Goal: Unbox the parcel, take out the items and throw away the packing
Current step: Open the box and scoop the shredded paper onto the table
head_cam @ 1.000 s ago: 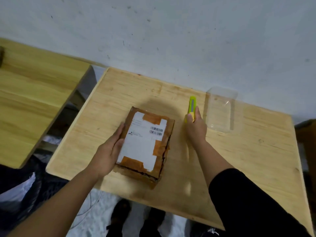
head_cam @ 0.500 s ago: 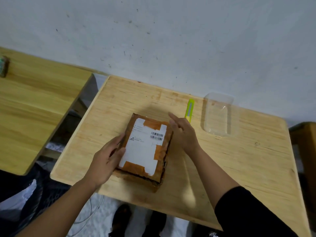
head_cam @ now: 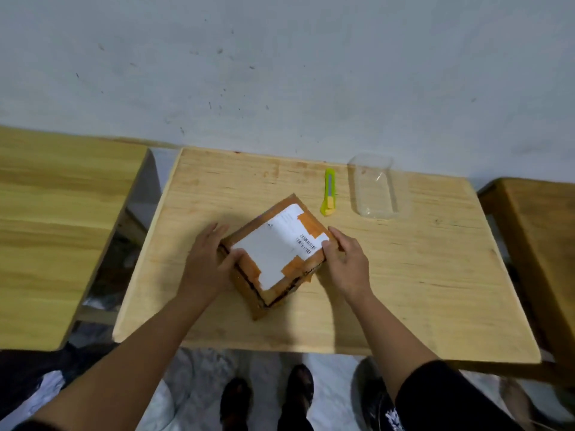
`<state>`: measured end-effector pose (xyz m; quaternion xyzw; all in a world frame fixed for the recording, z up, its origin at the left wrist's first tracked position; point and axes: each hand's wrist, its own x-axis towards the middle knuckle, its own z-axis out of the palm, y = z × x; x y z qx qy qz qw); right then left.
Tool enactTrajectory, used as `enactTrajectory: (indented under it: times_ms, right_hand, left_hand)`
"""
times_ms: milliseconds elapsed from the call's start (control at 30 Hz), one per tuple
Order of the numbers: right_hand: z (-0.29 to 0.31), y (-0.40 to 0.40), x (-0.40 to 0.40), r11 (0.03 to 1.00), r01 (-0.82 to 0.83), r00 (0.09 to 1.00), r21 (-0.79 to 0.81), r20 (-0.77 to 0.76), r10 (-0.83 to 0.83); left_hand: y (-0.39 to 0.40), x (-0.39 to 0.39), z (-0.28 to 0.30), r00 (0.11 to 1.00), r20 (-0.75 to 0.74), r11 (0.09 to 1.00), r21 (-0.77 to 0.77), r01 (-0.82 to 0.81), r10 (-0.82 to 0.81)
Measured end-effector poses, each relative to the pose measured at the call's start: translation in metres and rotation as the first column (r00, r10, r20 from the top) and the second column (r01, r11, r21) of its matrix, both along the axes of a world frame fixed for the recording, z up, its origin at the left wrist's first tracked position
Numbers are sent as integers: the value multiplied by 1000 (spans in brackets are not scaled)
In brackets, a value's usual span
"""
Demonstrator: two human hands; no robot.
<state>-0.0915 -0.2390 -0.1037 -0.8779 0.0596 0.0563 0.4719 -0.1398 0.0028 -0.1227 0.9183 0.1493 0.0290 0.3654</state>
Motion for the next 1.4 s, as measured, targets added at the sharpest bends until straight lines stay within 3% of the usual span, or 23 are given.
enactTrajectory:
  times_ms: [100, 200, 267, 367, 600, 833, 967, 1067, 1233, 1333, 1400]
  right_hand:
    - [-2, 0, -39, 995, 96, 995, -15, 36, -95]
    - [-2, 6, -76, 988, 154, 987, -4, 45, -154]
    - [-5, 11, -95, 985, 169, 985, -37, 46, -167]
    - [-12, 14, -108, 977, 198, 980, -79, 41, -195]
    - [5, 22, -104, 960, 231, 964, -159, 173, -204]
    - [32, 23, -69, 978, 210, 952, 9, 225, -207]
    - [37, 18, -32, 994, 14, 972, -110, 233, 12]
    - [23, 13, -6, 944, -176, 974, -277, 87, 208]
    - [17, 11, 21, 847, -299, 953, -439, -101, 284]
    - [31, 12, 26, 783, -342, 928, -519, -56, 368]
    - [39, 12, 23, 768, -432, 888, -473, -76, 453]
  left_hand:
    - [-8, -10, 1, 1000, 24, 988, -154, 14, -10]
    - [-18, -38, 9, 992, 75, 924, -362, 126, -105]
    - [-18, -51, 5, 988, 31, 891, -429, 150, -151]
    - [-13, -53, -4, 987, -53, 907, -404, 118, -152]
    - [-8, -48, -8, 983, -32, 890, -431, 151, -182]
    - [-10, -48, -8, 983, -32, 908, -389, 153, -179]
    - [-11, -48, -9, 984, -35, 913, -381, 148, -174]
    - [-13, -49, -7, 987, -41, 916, -381, 129, -156]
    - [-12, -45, -4, 993, -57, 937, -343, 73, -99]
    - [-13, -33, 9, 982, 74, 965, -190, 183, -172]
    - [-20, -18, 18, 937, 111, 935, -94, 341, -330]
